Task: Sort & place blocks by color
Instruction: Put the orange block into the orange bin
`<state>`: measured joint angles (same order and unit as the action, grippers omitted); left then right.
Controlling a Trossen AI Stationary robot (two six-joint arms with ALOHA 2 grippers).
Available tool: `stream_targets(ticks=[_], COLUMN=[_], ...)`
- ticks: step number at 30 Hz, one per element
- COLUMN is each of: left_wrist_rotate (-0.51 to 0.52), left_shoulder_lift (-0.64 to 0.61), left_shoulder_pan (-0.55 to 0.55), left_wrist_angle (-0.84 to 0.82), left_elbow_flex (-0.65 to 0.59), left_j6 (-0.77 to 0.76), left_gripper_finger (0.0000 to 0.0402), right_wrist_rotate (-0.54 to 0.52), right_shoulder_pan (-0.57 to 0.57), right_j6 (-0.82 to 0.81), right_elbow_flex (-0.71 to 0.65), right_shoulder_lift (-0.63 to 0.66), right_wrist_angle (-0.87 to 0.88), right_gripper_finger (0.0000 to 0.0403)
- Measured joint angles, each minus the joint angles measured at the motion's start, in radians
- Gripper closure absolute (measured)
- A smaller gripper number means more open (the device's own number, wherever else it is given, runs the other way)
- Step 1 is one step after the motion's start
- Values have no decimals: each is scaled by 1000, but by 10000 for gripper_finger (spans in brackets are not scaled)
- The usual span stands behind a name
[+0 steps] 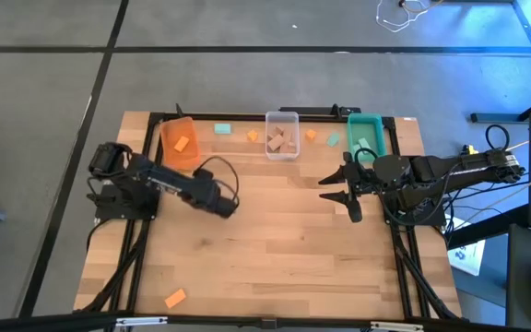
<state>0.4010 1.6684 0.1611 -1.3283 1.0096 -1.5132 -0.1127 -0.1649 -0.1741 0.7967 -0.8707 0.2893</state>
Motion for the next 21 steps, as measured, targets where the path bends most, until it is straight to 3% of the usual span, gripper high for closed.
stream_targets(ticks=[5,12,21], left_wrist_rotate=[107,229,243], left_shoulder_lift=[-1,-2,-2], left_shoulder_pan=[-154,-402,-648], left_wrist_angle=[-115,-123,47], left_elbow_flex=[77,133,114], left_j6=[126,364,574], left_gripper_finger=[281,281,281], right_wrist_rotate=[0,0,0], right_shoulder_pan=[0,0,0], right_j6=[0,0,3], right_elbow_flex=[0,0,0], right_shoulder_lift=[0,0,0], right_wrist_angle=[23,38,38], right_gripper_finger=[222,222,222])
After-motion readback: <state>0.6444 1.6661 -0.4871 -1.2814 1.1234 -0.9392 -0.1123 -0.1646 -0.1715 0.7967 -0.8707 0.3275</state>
